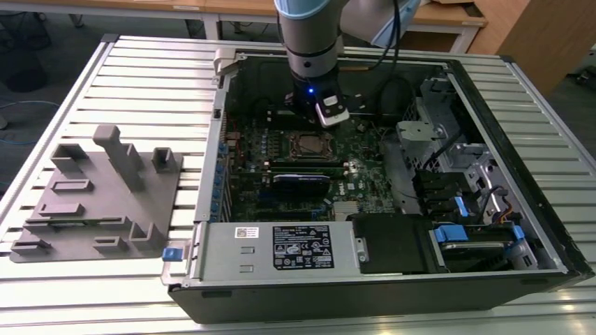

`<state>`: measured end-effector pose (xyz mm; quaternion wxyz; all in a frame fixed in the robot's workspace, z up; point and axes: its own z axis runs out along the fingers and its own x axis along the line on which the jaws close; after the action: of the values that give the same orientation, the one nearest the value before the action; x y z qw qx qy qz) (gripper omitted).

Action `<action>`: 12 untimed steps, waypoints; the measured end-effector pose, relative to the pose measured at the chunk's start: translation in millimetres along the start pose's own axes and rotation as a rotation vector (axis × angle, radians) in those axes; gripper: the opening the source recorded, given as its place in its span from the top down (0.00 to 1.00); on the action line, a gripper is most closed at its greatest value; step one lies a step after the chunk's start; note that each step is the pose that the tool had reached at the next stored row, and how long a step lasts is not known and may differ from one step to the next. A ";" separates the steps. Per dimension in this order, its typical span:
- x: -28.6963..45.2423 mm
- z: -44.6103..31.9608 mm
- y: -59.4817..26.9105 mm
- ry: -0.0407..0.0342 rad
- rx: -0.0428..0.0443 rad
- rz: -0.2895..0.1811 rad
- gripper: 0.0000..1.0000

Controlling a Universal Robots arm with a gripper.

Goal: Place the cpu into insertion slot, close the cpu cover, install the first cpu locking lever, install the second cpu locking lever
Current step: 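Install the first cpu locking lever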

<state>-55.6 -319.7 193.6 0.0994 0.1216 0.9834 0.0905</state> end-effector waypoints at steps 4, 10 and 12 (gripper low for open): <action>0.7 1.8 0.0 -0.0060 -0.0039 -0.001 0.89; 1.4 1.3 -0.6 -0.0065 -0.0132 0.001 0.89; 1.4 1.1 -0.5 -0.0047 -0.0225 0.003 0.89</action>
<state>-56.8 -319.6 192.2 0.1029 0.1223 0.9819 0.1015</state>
